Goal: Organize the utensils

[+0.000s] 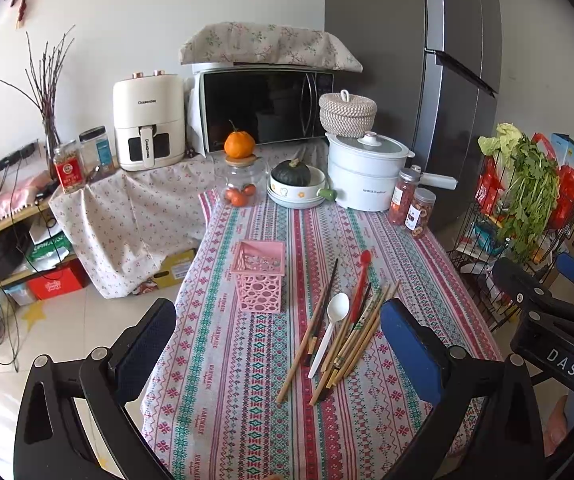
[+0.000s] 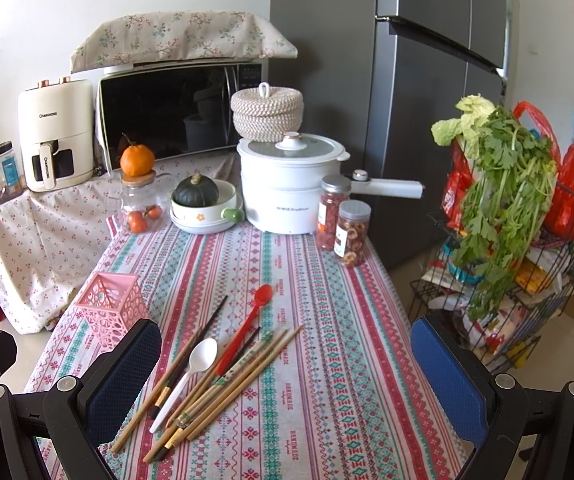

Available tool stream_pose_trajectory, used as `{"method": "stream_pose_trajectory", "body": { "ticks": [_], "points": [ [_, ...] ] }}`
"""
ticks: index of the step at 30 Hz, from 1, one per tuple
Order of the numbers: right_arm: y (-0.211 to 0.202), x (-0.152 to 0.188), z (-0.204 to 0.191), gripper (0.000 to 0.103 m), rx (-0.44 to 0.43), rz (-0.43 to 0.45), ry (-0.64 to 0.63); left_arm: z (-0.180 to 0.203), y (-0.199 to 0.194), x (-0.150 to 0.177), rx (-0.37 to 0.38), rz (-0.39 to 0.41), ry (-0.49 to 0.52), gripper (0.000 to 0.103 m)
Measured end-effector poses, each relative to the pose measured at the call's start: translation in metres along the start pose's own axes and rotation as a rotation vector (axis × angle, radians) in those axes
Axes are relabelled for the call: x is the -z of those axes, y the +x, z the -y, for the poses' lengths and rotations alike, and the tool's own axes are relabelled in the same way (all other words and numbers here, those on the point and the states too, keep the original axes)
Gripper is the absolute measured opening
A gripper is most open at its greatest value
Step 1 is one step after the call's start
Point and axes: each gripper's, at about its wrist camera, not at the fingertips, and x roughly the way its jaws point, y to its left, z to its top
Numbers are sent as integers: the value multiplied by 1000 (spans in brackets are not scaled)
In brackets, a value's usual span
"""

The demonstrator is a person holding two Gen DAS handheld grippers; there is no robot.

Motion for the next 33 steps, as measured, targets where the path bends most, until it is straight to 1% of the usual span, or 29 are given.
{"method": "stream_pose_trajectory", "body": {
  "ticks": [33],
  "points": [
    [-1,0,-3,103,0,2,0,-1,0,0,3,-2,-3,103]
  ]
}}
